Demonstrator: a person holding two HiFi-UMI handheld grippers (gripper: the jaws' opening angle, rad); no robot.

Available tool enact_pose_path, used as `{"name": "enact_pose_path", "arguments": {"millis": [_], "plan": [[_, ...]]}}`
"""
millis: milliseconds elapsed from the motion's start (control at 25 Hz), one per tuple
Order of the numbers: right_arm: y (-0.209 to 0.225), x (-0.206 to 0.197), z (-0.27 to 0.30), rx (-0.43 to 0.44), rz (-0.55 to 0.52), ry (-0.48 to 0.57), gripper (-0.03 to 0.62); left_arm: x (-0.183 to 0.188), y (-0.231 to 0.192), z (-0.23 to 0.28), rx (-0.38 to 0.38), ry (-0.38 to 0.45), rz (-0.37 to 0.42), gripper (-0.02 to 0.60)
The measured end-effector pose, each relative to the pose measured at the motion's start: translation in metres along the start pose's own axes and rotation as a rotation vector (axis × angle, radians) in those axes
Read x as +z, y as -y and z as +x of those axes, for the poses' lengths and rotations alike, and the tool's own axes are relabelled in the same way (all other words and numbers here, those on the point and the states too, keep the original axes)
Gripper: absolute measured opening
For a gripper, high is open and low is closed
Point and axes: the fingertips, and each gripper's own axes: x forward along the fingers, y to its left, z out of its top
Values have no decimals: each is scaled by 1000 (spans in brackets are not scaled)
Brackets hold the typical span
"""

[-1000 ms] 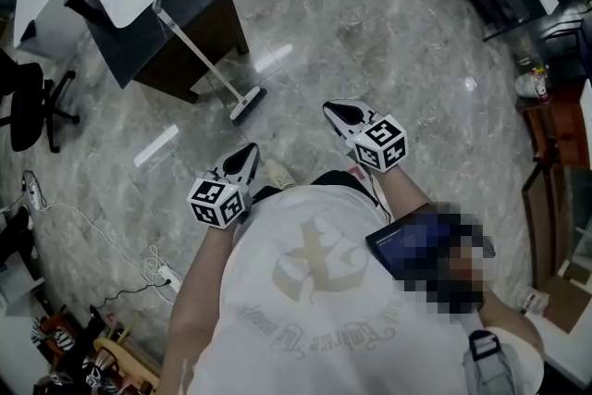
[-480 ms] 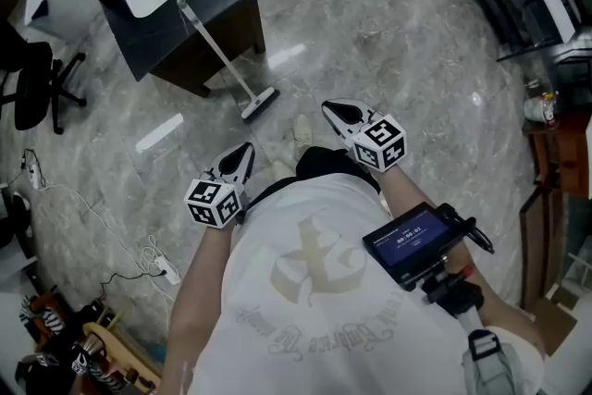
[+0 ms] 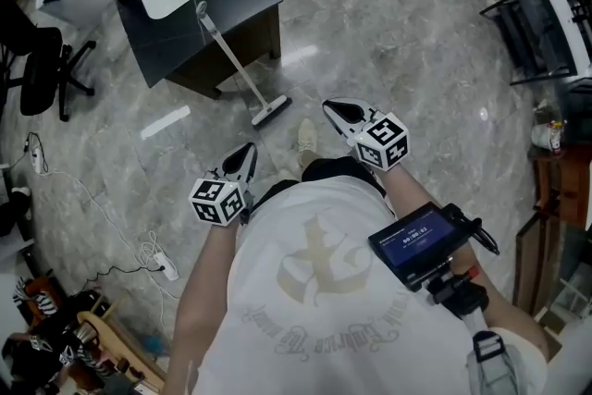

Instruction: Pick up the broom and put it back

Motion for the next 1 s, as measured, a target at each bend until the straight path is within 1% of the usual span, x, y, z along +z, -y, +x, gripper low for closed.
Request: {"name": "enact_pose_path", "arguments": {"millis": [160, 440, 600, 800, 1000], "plan": [[15, 5, 16, 22, 2, -24, 18, 9, -17, 21, 10, -9, -13, 12], [41, 18, 38, 58, -11, -72, 18, 30, -54, 59, 71, -3, -51, 12], [57, 24, 54, 73, -13, -97, 18, 39, -75, 83, 92, -10, -71, 12], [69, 25, 67, 96, -10, -134, 18, 43, -107, 104, 155, -32, -89, 12], [87, 24, 72, 92, 3, -151, 18, 52, -131, 120, 204, -44, -78, 12]]}}
